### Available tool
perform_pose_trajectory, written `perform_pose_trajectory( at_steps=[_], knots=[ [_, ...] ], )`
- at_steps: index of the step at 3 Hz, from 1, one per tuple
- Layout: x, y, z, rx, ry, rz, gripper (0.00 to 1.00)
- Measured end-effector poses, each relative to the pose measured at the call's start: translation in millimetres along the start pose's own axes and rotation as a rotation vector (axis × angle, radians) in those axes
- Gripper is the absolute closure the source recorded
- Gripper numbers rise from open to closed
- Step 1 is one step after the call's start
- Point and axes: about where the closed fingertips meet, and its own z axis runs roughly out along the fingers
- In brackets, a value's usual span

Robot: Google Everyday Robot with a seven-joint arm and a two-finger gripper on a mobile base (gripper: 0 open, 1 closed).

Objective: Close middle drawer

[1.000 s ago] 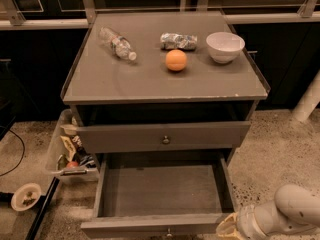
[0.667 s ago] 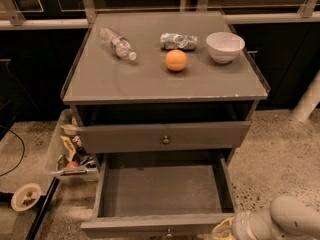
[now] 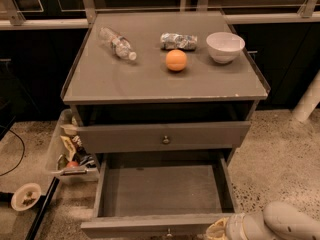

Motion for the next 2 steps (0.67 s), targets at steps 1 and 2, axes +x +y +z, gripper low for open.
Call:
perform_pose_trajectory(
  at_steps=[1,2],
  knots=[
    [0.0,0.0,0.0,0.000,0.000,0.000,0.67],
    [0.0,0.0,0.0,0.000,0.000,0.000,0.43]
  ],
)
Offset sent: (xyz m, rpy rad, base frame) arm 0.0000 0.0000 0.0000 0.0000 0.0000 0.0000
